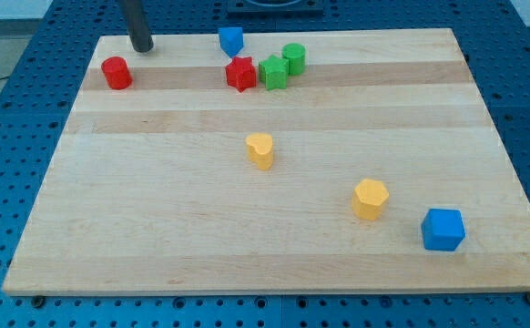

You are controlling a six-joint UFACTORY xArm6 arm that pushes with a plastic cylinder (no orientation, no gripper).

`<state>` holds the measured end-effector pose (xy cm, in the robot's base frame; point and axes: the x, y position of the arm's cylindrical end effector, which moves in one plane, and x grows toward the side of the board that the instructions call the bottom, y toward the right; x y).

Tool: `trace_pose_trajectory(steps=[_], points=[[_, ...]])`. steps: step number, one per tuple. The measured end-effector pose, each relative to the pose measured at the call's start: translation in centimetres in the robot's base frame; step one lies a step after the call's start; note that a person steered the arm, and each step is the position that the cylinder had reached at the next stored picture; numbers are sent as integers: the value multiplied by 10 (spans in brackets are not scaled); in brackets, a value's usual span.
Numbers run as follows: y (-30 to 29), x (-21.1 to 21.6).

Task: Place the red circle top left to the yellow heart

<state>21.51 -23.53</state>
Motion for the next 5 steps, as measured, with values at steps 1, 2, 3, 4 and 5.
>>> trace_pose_trajectory(steps=[1,2,3,4,5], points=[[-64,26],[-37,61],[26,87],[69,135],[97,146]])
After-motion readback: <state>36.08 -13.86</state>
